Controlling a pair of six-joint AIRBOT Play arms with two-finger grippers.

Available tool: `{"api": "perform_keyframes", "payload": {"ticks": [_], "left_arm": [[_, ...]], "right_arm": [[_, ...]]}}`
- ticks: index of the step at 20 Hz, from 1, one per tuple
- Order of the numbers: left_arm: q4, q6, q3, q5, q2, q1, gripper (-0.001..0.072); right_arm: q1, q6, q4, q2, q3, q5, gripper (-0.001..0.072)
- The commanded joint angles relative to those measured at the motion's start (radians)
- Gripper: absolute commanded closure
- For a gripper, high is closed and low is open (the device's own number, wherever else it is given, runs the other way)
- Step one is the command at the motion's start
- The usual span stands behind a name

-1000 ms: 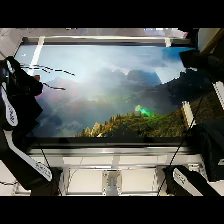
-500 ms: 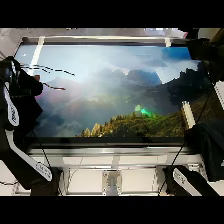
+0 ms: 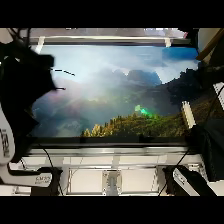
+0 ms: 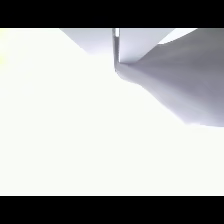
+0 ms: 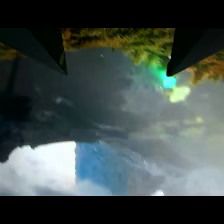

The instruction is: Fold the clothes and pants, and hang the long-sleeved shirts on hangers.

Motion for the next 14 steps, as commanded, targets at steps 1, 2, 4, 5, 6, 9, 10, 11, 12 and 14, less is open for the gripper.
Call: {"api": "perform_keyframes", "payload": {"ticks": [1, 2, 4, 5, 6, 9, 10, 11, 12, 14], "left_arm": [[-0.166, 0.001, -0.001, 0.142, 0.053, -0.305, 0.0693], [-0.166, 0.001, -0.001, 0.174, 0.023, -0.407, 0.0693], [-0.166, 0.007, -0.001, 0.266, -0.066, -0.586, 0.0692], [-0.167, 0.027, -0.001, 0.312, -0.121, -0.663, 0.0693], [-0.167, 0.051, -0.001, 0.350, -0.186, -0.737, 0.0694], [-0.197, 0.054, 0.000, 0.432, -0.346, -0.886, 0.0693], [-0.203, 0.067, 0.000, 0.473, -0.374, -0.913, 0.0692], [-0.193, 0.105, 0.000, 0.514, -0.385, -0.924, 0.0688], [-0.154, 0.127, 0.003, 0.557, -0.380, -0.922, 0.0594], [0.082, 0.118, 0.050, 0.599, -0.343, -0.879, 0.0079]], "right_arm": [[-0.014, 0.006, -0.215, 0.003, 0.015, 0.103, 0.0022], [-0.031, 0.006, -0.228, 0.003, 0.015, 0.096, 0.0022], [-0.084, 0.005, -0.229, 0.003, 0.015, 0.066, 0.0022], [-0.114, 0.005, -0.229, 0.003, 0.015, 0.048, 0.0023], [-0.143, 0.005, -0.229, 0.003, 0.015, 0.035, 0.0022], [-0.219, 0.006, -0.225, 0.000, 0.015, 0.016, 0.0023], [-0.234, 0.006, -0.224, -0.005, 0.014, 0.016, 0.0022], [-0.244, 0.006, -0.221, -0.014, 0.013, 0.016, 0.0022], [-0.246, 0.007, -0.214, -0.024, 0.010, 0.015, 0.0022], [-0.246, 0.007, -0.163, -0.048, -0.007, 0.016, 0.0022]]}}
